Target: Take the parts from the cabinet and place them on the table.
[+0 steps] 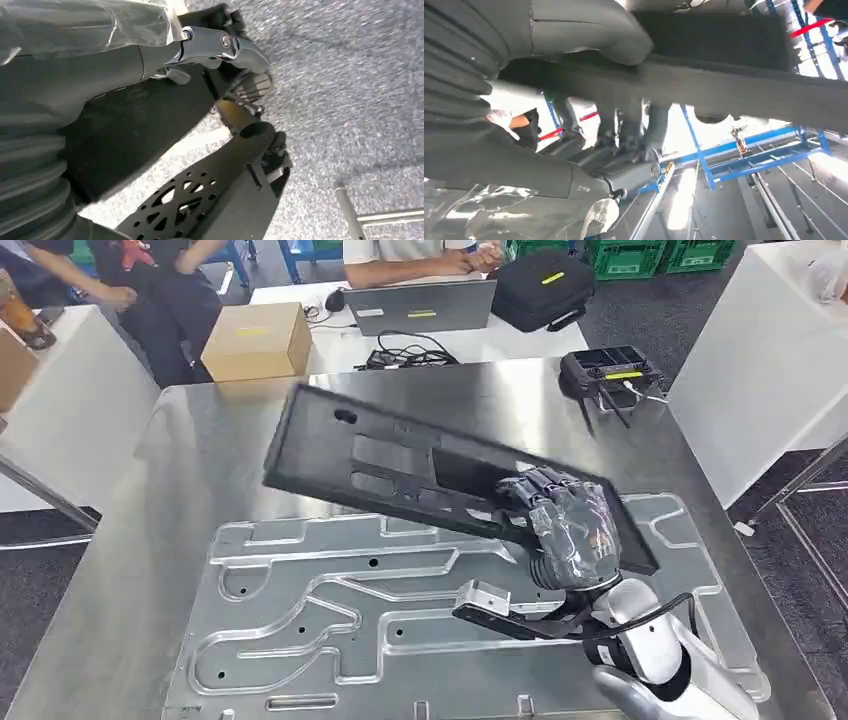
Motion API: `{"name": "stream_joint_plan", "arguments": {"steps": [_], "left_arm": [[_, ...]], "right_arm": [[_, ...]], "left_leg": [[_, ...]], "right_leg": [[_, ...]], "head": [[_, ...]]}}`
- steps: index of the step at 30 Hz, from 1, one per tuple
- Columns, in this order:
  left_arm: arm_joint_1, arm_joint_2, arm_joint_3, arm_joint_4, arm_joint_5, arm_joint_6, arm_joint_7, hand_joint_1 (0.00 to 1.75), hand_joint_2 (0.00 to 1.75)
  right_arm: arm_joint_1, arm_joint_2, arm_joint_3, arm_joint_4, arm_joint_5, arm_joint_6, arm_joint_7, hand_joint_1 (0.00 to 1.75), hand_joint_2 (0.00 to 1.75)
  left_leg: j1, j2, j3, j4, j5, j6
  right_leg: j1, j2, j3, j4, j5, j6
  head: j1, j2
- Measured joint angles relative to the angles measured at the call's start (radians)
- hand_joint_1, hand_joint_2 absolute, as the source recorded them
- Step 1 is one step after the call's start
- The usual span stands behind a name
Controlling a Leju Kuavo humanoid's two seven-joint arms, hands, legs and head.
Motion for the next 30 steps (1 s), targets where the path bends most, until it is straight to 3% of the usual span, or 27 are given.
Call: {"name": "stream_joint_plan", "arguments": {"steps": [1,3,4,5,6,8,9,11,12,13,14,15,16,18,19,20,21,24,25,28,29,30], "left_arm": [[0.0,0.0,0.0,0.0,0.006,0.006,0.002,0.0,0.0],[0.0,0.0,0.0,0.0,0.016,0.015,0.012,0.0,0.0],[-0.001,0.01,0.0,0.001,0.018,0.015,0.015,0.0,0.0],[-0.001,0.007,0.0,0.001,0.02,0.01,0.021,0.0,0.0],[0.0,0.007,0.0,0.001,0.025,0.004,0.031,0.0,0.0],[0.003,0.008,0.0,0.001,0.04,-0.002,0.034,0.0,0.0],[0.005,0.008,0.0,0.001,0.044,-0.005,0.032,0.0,0.0],[0.006,0.007,0.0,0.001,0.05,-0.013,0.022,0.0,0.0],[0.006,0.007,0.0,0.001,0.052,-0.017,0.021,0.0,0.0],[0.006,0.006,0.0,0.001,0.052,-0.018,0.02,0.0,0.0],[0.007,0.007,0.0,0.001,0.052,-0.018,0.019,0.0,1.75],[0.009,0.007,0.0,0.001,0.054,-0.02,0.019,0.0,1.75],[0.01,0.006,0.0,0.001,0.055,-0.022,0.019,0.0,1.75],[0.01,0.007,0.0,0.001,0.056,-0.025,0.019,0.0,1.75],[0.01,0.013,0.001,0.002,0.058,-0.026,0.018,0.0,1.75],[0.007,0.009,0.001,0.002,0.058,-0.026,0.019,0.0,1.75],[0.008,0.011,0.002,0.002,0.06,-0.027,0.017,0.0,1.75],[0.011,0.017,0.002,0.002,0.066,-0.027,0.016,0.0,1.75],[0.009,0.015,0.002,0.002,0.067,-0.027,0.016,0.0,1.75],[0.003,0.014,0.004,0.002,0.074,-0.032,0.011,0.0,1.75],[-0.001,0.013,0.005,0.002,0.077,-0.032,0.01,0.0,1.75],[-0.002,0.011,0.006,0.002,0.079,-0.032,0.01,0.0,1.75]], "right_arm": [[0.003,-0.001,-0.001,0.0,0.005,0.0,0.003,0.0,0.0],[0.005,-0.005,-0.004,-0.001,0.006,0.0,0.004,0.0,0.0],[0.006,-0.009,-0.005,-0.001,0.006,0.0,0.005,0.0,0.0],[0.007,-0.011,-0.007,-0.001,0.005,0.0,0.005,0.0,0.0],[0.015,-0.014,-0.01,-0.001,0.005,0.0,0.004,0.0,0.0],[0.018,-0.014,-0.013,-0.003,-0.003,-0.001,0.001,0.0,0.0],[0.023,-0.017,-0.017,-0.005,-0.004,-0.001,0.001,0.0,0.0],[0.022,-0.023,-0.019,-0.008,-0.004,0.0,0.002,0.0,0.0],[0.027,-0.025,-0.02,-0.009,-0.004,0.0,0.003,0.0,0.0],[0.033,-0.027,-0.02,-0.01,-0.004,0.0,0.003,0.0,0.0],[0.038,-0.029,-0.02,-0.01,-0.005,0.0,0.004,0.0,0.0],[0.042,-0.031,-0.02,-0.01,-0.006,0.001,0.007,0.0,0.0],[0.048,-0.034,-0.02,-0.01,-0.007,0.003,0.008,0.0,0.0],[0.053,-0.04,-0.02,-0.011,-0.008,0.003,0.011,0.0,0.0],[0.066,-0.043,-0.02,-0.011,-0.011,0.004,0.012,0.0,0.0],[0.055,-0.044,-0.021,-0.016,-0.013,0.008,0.014,0.0,0.0],[0.065,-0.045,-0.023,-0.019,-0.013,0.01,0.015,0.0,0.0],[0.066,-0.047,-0.026,-0.019,-0.014,0.011,0.019,0.0,0.0],[0.068,-0.048,-0.029,-0.02,-0.015,0.012,0.021,0.0,0.0],[0.071,-0.05,-0.035,-0.023,-0.047,0.028,0.032,0.0,0.0],[0.077,-0.05,-0.037,-0.023,-0.078,0.042,0.042,0.0,0.0],[0.083,-0.052,-0.038,-0.023,-0.123,0.065,0.049,0.0,0.0]], "left_leg": [[-0.004,0.0,0.017,-0.069,0.062,0.011],[-0.026,0.001,0.064,-0.244,0.195,0.055],[-0.03,0.006,0.07,-0.247,0.182,0.072],[-0.036,0.005,0.078,-0.277,0.174,0.073],[-0.036,0.005,0.087,-0.285,0.181,0.07],[-0.039,0.005,0.099,-0.302,0.191,0.074],[-0.024,0.01,0.119,-0.329,0.204,0.063],[-0.022,0.011,0.131,-0.339,0.203,0.067],[-0.021,0.011,0.134,-0.339,0.201,0.067],[-0.019,0.011,0.134,-0.338,0.199,0.067],[-0.015,0.01,0.134,-0.337,0.197,0.064],[-0.01,0.009,0.136,-0.335,0.193,0.059],[-0.002,0.006,0.138,-0.329,0.187,0.05],[0.017,0.002,0.136,-0.295,0.162,0.022],[0.004,0.001,0.127,-0.278,0.148,0.006],[0.011,0.0,0.113,-0.251,0.131,0.0],[0.004,0.002,0.112,-0.242,0.131,-0.003],[0.007,0.002,0.113,-0.239,0.122,-0.014],[0.007,0.005,0.099,-0.198,0.094,-0.013],[0.005,0.007,-0.007,0.034,-0.002,-0.011],[0.002,0.007,-0.033,0.085,-0.012,-0.004],[-0.004,0.007,-0.038,0.09,-0.003,0.003]], "right_leg": [[0.005,0.001,0.014,-0.001,-0.008,-0.001],[0.014,0.002,0.038,-0.005,-0.02,-0.002],[0.014,0.002,0.043,-0.013,-0.02,0.0],[0.006,0.004,0.041,-0.018,-0.021,0.002],[0.002,0.003,0.041,-0.019,-0.021,0.006],[0.001,0.002,0.052,-0.03,-0.021,0.018],[0.002,-0.002,0.05,-0.013,-0.031,0.02],[0.005,-0.004,0.007,0.078,-0.086,0.028],[0.003,-0.004,-0.044,0.174,-0.129,0.032],[0.001,-0.005,-0.083,0.243,-0.151,0.038],[-0.002,-0.005,-0.107,0.278,-0.152,0.044],[-0.006,-0.006,-0.105,0.266,-0.132,0.05],[-0.012,-0.008,-0.079,0.207,-0.091,0.06],[-0.031,-0.014,0.009,0.028,-0.002,0.087],[-0.029,-0.006,0.007,0.033,-0.027,0.1],[-0.034,-0.001,0.004,0.026,-0.025,0.076],[-0.037,-0.002,0.0,0.037,-0.03,0.055],[-0.043,-0.003,-0.012,0.046,-0.03,0.048],[-0.039,-0.004,-0.012,0.047,-0.032,0.037],[-0.027,-0.006,-0.006,0.042,-0.031,0.036],[-0.02,-0.006,-0.004,0.042,-0.032,0.036],[-0.012,-0.006,-0.001,0.042,-0.033,0.036]], "head": [[0.0,0.0],[0.0,0.0],[0.003,0.0],[0.003,0.0],[0.003,0.0],[0.003,0.0],[0.003,0.0],[0.003,0.0],[0.004,0.0],[0.003,0.0],[0.004,0.0],[0.004,0.0],[0.004,0.0],[0.004,0.0],[0.006,0.0],[0.008,0.0],[0.005,0.0],[0.003,0.0],[0.002,0.0],[0.002,0.0],[0.002,0.0],[0.002,0.0]]}}
